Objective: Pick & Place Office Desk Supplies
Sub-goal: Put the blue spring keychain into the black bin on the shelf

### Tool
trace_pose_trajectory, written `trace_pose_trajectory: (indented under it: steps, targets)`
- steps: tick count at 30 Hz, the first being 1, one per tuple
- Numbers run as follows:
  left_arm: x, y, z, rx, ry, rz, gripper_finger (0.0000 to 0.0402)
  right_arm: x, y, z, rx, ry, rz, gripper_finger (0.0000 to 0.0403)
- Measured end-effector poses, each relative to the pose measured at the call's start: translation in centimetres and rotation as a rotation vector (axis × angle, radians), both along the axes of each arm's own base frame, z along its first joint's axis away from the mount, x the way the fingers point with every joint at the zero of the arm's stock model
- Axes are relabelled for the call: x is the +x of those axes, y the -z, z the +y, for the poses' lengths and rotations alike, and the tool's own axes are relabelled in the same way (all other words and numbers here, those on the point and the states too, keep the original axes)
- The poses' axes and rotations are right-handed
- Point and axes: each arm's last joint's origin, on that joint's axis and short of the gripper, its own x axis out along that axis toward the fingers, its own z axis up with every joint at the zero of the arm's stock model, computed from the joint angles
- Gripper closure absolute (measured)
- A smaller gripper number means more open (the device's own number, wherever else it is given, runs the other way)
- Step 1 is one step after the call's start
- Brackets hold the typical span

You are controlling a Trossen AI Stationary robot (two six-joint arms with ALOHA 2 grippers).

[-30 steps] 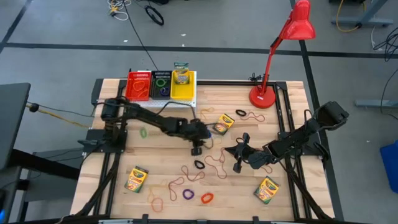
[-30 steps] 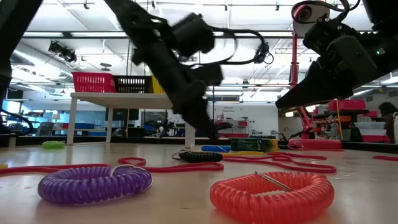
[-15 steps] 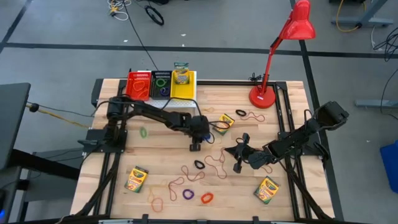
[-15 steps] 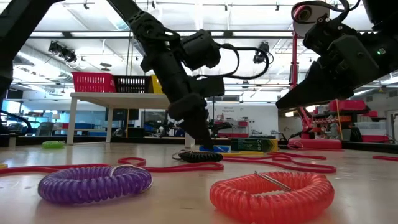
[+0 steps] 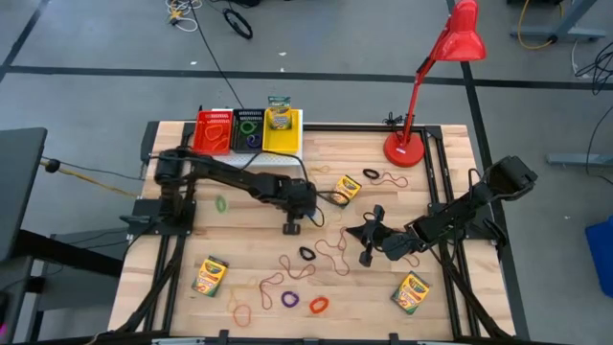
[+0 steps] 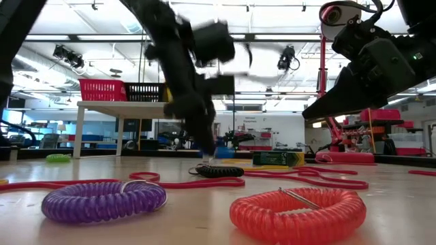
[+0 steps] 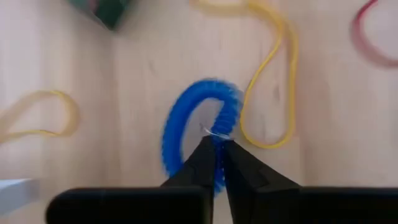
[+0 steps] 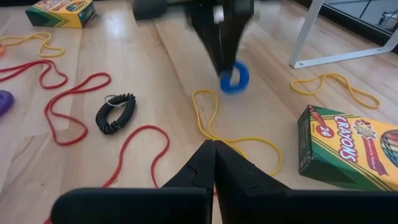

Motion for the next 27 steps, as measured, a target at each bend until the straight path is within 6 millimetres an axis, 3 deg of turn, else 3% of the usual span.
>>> trace_pose_trajectory:
  steps: [9,13,19,27]
  targets:
    - [-5.6,-9.6,-4.2,-0.025,0.002,-0.072,0.0381,0.0,0.0,0.0,-0.002,0.0,0.004,0.0394]
    - [-8.6,-13.7,-4.4,0.002,-0.094,-0.204,0.0384,0.0,0.0,0.0,-0.002,0.0,0.004,0.0394]
    - [-12.8,-17.9,-1.1,0.085,-0.346,-0.339,0.0383,0.0,0.0,0.0,-0.003,0.001,0.004,0.0394]
    - [-16.8,-19.3,6.4,0.169,-0.676,-0.321,0.0384,0.0,0.0,0.0,0.0,0.001,0.0,0.0394]
